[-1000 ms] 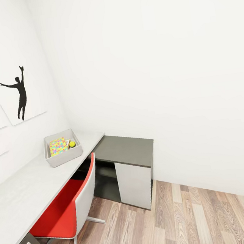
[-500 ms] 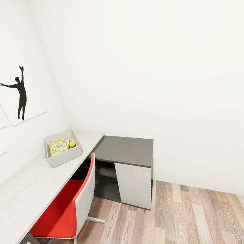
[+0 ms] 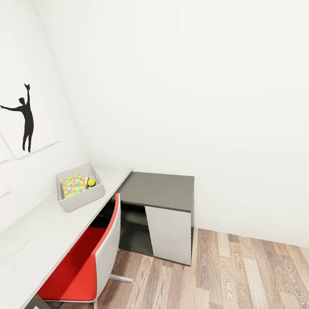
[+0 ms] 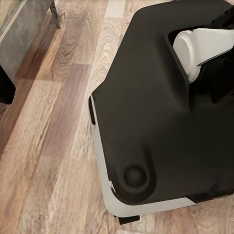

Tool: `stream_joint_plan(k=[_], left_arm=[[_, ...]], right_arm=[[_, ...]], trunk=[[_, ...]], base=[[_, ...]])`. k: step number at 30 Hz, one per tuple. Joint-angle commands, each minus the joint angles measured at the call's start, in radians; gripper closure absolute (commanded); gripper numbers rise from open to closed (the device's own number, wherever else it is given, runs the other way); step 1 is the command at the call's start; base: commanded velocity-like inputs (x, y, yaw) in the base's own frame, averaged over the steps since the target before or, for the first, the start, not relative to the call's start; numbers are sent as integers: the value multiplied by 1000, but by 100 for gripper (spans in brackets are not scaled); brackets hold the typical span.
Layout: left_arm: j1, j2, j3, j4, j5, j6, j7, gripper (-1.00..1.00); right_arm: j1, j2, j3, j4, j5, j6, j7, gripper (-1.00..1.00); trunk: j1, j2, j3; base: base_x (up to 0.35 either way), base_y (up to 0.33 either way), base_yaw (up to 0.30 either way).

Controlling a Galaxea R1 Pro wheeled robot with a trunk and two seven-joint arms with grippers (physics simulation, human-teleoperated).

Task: Put all the toys in the child's room - the three board games (two on the bed and one on the table), the two jigsaw puzzles on the table, and the tennis ball on the table - inside the toy box on the table in the child's room.

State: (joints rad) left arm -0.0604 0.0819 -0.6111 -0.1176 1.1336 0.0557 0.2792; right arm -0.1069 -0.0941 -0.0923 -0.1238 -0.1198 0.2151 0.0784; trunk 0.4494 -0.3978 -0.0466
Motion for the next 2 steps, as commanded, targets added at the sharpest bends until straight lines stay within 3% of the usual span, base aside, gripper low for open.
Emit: stream_joint_plan(k=[1, 2], left_arm=[[0, 1, -7, -4, 4, 5, 8, -100], [0, 1, -7, -4, 3, 5, 8, -100]], right_arm=[[0, 1, -8, -2, -4, 6, 3, -100], [0, 2, -8, -2, -4, 6, 3, -100]], trunk=[[1, -2, -2], [1, -2, -2]], base=[[0, 0, 0], [0, 0, 0]])
